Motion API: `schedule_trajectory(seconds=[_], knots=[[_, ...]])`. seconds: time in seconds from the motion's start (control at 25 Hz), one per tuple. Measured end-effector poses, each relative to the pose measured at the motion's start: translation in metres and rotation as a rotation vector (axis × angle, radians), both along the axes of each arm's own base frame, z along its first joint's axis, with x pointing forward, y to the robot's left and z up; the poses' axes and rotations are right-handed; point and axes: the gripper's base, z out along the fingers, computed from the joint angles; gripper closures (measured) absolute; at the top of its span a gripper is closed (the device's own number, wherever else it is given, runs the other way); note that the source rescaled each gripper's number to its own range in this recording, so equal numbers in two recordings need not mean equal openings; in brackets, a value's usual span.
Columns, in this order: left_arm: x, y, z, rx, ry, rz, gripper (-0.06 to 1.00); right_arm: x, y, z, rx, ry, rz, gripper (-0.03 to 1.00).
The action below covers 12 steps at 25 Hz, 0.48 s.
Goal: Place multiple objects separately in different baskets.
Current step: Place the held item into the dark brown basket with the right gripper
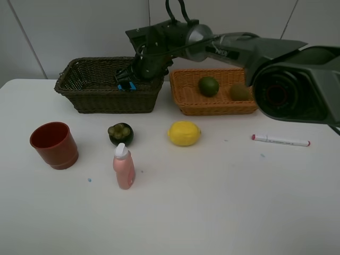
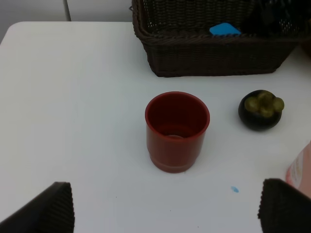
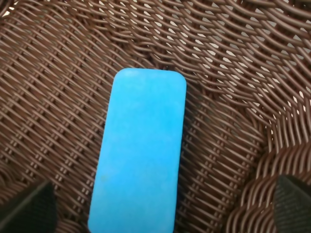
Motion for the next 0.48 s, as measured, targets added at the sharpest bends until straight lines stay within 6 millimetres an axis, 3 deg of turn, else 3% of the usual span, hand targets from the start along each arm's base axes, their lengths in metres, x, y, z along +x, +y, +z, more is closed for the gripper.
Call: schedule_trajectory(seconds=[0.24,0.48], knots=[[0.0,0.0,0.0,0.0,0.0,0.0,-0.03,0.0,0.0,0.001,-0.001,0.001,-0.001,-0.01],[0.0,0.0,0.0,0.0,0.0,0.0,-0.03,-0.008,-0.006,0.028,-0.022,0.029,-0.011,-0.02]])
